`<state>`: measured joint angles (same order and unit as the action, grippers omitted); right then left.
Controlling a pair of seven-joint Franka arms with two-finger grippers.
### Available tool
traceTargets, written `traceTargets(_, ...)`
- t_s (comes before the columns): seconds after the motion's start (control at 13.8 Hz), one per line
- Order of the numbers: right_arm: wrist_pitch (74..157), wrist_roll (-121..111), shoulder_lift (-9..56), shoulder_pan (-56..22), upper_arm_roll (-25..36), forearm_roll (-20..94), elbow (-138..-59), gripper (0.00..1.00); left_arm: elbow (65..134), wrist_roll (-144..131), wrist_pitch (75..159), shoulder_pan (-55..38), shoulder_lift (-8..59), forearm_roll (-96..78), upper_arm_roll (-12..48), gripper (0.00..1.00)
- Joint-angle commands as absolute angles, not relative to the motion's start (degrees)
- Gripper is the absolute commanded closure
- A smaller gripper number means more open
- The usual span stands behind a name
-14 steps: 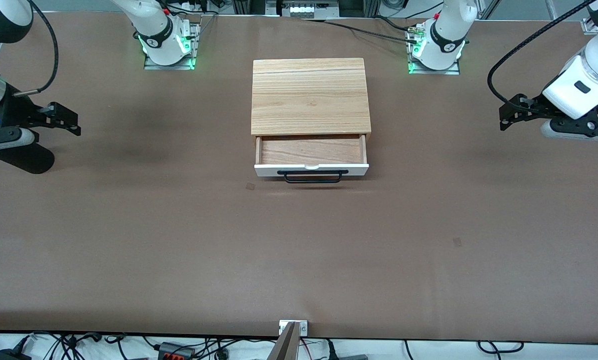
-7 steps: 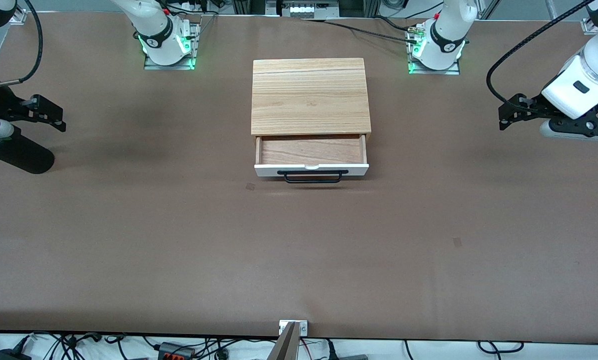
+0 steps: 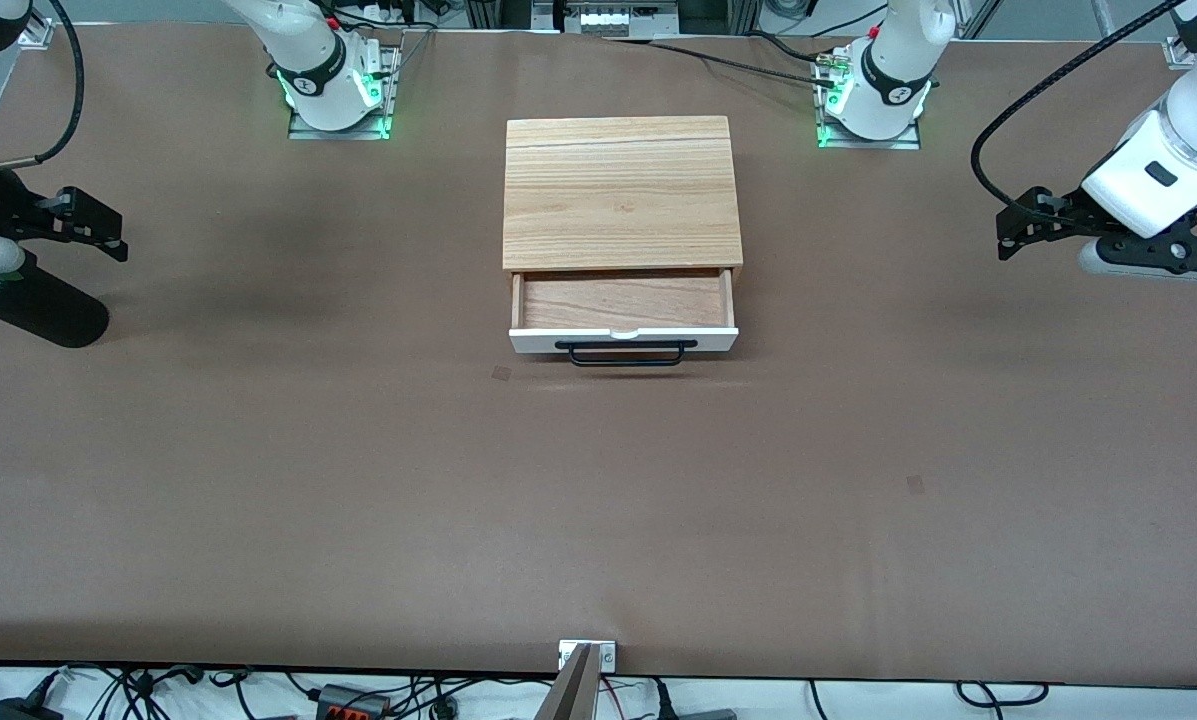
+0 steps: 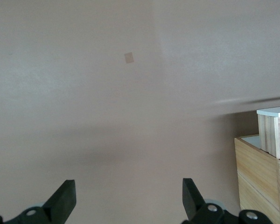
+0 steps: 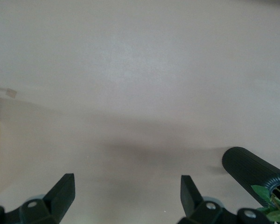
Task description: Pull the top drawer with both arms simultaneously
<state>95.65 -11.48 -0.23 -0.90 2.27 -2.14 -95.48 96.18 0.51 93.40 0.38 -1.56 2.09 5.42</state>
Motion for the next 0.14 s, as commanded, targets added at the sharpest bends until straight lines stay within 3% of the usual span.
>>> traceTargets(0.0,95.36,-12.30,-0.35,-0.35,1.58,-2.99,-95.19,0.00,94.31,0.35,92.02,0.09,-0.62,1.67,5.36,0.00)
traceTargets(0.07,95.36,-12.30,-0.35,-0.35,1.58,-2.90,-95.19,0.00,94.31,0.35,92.02,0.09,-0.62,1.58,5.36,0.00)
